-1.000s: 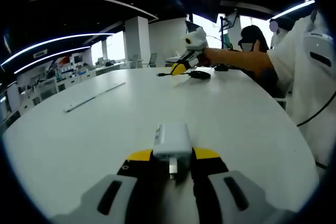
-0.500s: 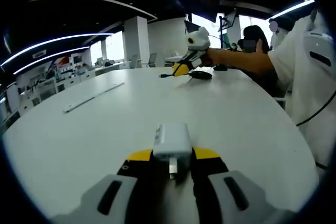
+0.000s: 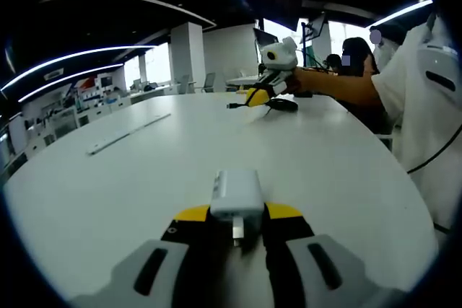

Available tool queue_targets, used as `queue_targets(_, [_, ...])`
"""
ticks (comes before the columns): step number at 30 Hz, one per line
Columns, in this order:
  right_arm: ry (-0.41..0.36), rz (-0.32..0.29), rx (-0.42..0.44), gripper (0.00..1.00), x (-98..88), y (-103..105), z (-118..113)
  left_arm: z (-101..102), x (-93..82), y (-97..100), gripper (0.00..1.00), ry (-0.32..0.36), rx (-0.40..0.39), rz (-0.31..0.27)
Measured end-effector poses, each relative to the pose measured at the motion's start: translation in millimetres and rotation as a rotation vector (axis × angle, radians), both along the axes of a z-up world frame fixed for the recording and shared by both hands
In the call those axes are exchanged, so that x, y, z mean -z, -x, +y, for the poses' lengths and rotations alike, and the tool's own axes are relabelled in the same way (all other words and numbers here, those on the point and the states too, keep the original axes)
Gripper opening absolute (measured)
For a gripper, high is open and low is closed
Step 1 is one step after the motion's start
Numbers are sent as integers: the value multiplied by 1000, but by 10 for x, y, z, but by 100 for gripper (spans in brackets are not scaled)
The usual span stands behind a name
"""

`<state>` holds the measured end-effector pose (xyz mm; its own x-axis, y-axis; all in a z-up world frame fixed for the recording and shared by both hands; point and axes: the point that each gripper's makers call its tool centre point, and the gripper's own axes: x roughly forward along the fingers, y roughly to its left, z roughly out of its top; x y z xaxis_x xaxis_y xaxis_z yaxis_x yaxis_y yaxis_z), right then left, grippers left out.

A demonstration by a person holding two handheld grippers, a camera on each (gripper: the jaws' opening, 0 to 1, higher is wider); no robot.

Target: Plug the desk Type‑C cable into the charger adapter.

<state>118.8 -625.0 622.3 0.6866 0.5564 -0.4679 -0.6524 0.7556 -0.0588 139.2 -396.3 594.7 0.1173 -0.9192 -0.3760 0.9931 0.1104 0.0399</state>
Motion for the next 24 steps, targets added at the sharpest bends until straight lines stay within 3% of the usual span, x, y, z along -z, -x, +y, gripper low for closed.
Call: queue_targets(24, [-31, -24, -19, 3, 32, 154, 230, -8, 3, -4, 26, 7, 4, 2])
